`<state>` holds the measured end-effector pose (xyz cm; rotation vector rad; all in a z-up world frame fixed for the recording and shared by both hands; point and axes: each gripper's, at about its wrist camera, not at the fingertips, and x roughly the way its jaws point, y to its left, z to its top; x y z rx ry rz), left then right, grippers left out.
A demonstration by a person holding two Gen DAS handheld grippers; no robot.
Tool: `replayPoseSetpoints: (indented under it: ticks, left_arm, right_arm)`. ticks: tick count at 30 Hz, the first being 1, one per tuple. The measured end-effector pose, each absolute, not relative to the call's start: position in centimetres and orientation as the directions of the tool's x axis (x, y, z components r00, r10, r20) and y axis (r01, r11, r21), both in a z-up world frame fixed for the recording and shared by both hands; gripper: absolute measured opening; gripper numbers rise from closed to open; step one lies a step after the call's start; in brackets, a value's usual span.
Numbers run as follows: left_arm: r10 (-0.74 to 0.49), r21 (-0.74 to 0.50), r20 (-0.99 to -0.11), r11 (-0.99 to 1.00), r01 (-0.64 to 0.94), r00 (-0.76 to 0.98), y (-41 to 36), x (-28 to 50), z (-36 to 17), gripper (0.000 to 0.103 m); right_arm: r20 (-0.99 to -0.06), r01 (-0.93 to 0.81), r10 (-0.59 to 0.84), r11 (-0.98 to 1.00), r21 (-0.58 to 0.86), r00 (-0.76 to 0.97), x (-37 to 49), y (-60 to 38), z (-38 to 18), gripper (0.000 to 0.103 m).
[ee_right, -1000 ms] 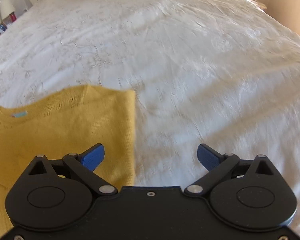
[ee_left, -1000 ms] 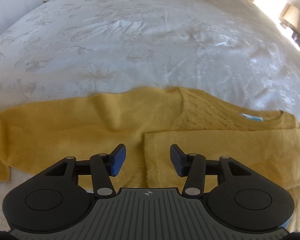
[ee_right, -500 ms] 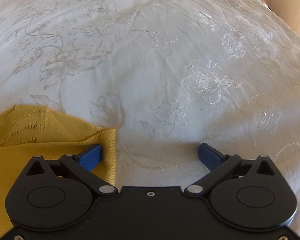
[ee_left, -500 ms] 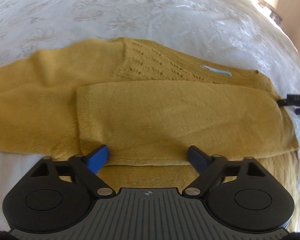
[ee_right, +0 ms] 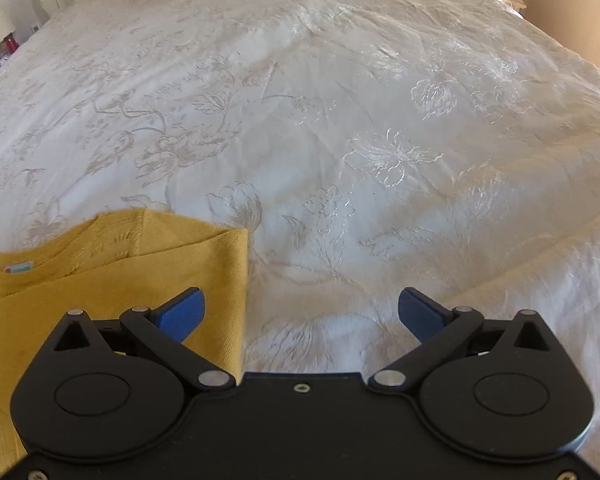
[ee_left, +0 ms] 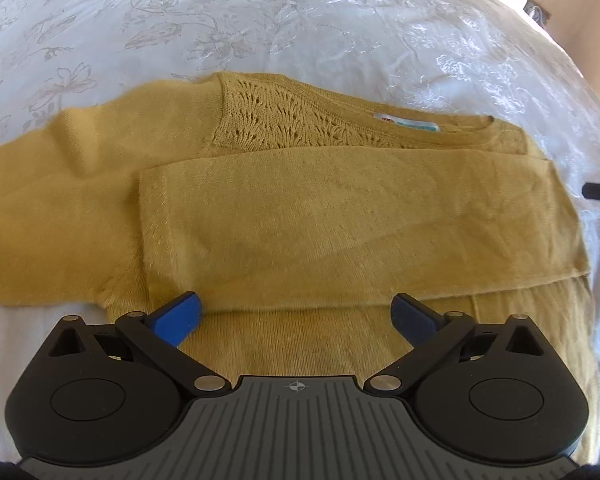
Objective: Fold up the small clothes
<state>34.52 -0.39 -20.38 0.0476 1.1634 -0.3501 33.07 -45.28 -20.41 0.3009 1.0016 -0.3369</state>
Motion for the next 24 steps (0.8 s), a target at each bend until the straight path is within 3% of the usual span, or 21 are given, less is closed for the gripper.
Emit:
replayPoseSetpoints:
  ticks: [12, 24]
  left_arm:
    - [-0.241, -0.153, -0.92, 0.947, 0.283, 0.31, 2.1, 24.5, -17.9, 0.103]
    - [-0.159, -0.113, -0.965, 0.97, 0.215, 0.21, 4.9, 18.1, -21.5, 0.103]
  right_arm:
    - [-0.896, 0.224, 0.072, 0.957, 0.186, 0.439, 22.4, -34.4, -20.6, 0.102]
    - [-0.957, 0.424, -0.058, 0.903, 0.071, 0.284, 17.4, -37.8, -25.1, 0.102]
